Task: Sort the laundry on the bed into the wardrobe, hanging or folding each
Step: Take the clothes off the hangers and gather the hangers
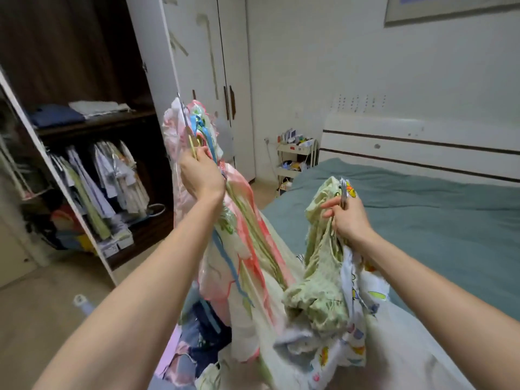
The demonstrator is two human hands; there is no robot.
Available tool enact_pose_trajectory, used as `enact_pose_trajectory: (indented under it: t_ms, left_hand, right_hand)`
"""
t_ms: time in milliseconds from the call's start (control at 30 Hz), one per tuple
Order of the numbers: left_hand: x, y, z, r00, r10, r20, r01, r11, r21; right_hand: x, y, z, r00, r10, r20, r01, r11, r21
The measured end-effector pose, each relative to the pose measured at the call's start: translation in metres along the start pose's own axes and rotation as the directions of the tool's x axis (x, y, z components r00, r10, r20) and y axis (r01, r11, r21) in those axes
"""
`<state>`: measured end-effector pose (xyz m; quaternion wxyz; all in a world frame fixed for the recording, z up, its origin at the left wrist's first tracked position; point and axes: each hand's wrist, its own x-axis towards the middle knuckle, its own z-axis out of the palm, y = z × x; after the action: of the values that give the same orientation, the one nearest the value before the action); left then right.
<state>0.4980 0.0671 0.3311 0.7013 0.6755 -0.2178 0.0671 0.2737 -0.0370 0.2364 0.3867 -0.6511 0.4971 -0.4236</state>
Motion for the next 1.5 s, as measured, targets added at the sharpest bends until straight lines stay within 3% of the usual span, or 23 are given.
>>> enact_pose_trajectory:
  t_ms: [167, 333, 467, 633, 700, 833, 1000, 1200, 1367, 1500]
  left_hand:
    - [0.046, -0.059, 0.007, 0.989, -0.027, 0.144, 0.025, 1.0, 0.016]
    - [0.077, -0.156, 0.019, 0.893, -0.204, 0.401, 0.116, 0.965, 0.234]
    - [0.073, -0.197, 0.033, 0.82, -0.304, 0.485, 0.219, 0.95, 0.224]
    - [0.066, -0.199, 0.055, 0.693, -0.322, 0.645, 0.304, 0.942, 0.144]
    - [0.064, -0.206, 0.061, 0.629, -0.367, 0.685, 0.373, 0.916, 0.148]
    - [0.063, -0.222, 0.058, 0.517, -0.418, 0.747, 0.441, 0.878, 0.186]
    - [0.108, -0.231, 0.025, 0.591, -0.407, 0.697, 0.415, 0.894, 0.169]
    - [0.222, -0.249, -0.033, 0.761, -0.372, 0.532, 0.384, 0.919, 0.094]
    - [0.349, -0.3, -0.112, 0.866, -0.303, 0.397, 0.302, 0.951, 0.067]
    - [0.471, -0.317, -0.18, 0.907, -0.188, 0.378, 0.188, 0.981, 0.037]
  right_hand:
    - [0.008, -0.019, 0.059, 0.999, -0.024, 0.041, 0.027, 0.998, -0.058]
    - [0.013, 0.001, 0.098, 0.998, -0.013, 0.061, 0.031, 0.947, -0.318]
    - [0.012, 0.018, 0.088, 0.988, -0.153, -0.011, 0.112, 0.77, -0.629]
    - [0.01, -0.005, 0.05, 0.988, -0.077, -0.136, -0.073, 0.542, -0.837]
    - [0.01, -0.013, 0.048, 0.98, -0.08, -0.183, -0.104, 0.574, -0.812]
    - [0.013, -0.018, 0.075, 0.99, -0.04, -0.138, -0.058, 0.768, -0.638]
    - [0.031, -0.016, 0.146, 0.996, -0.005, -0.091, -0.042, 0.858, -0.513]
    - [0.057, -0.073, 0.258, 0.999, -0.02, 0.026, 0.029, 0.92, -0.39]
    - [0.074, -0.124, 0.404, 0.989, -0.048, 0.14, 0.091, 0.943, -0.319]
    - [0.068, -0.184, 0.544, 0.984, -0.087, 0.156, 0.113, 0.98, -0.166]
